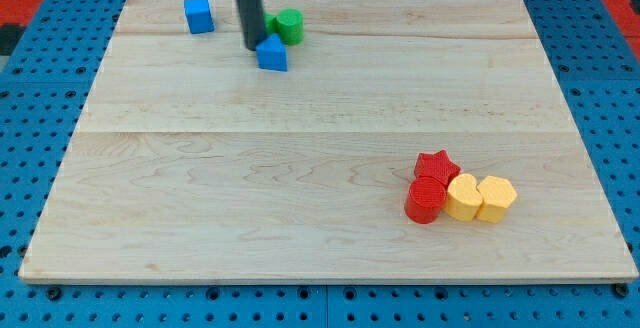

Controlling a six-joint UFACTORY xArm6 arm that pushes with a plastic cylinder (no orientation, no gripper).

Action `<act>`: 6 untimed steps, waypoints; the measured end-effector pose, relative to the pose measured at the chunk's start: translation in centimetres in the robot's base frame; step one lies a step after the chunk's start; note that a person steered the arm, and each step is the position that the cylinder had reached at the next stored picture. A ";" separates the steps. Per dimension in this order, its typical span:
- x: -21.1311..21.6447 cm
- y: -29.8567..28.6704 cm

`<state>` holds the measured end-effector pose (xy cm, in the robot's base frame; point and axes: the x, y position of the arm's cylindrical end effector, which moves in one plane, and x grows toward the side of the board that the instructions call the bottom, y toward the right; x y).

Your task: Move the blue triangle to the bottom right of the green circle

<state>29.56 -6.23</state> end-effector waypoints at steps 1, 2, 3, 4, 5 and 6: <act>0.0 3.2; 1.8 0.5; 2.9 -2.4; 4.8 1.6; 5.1 3.7; 5.7 7.0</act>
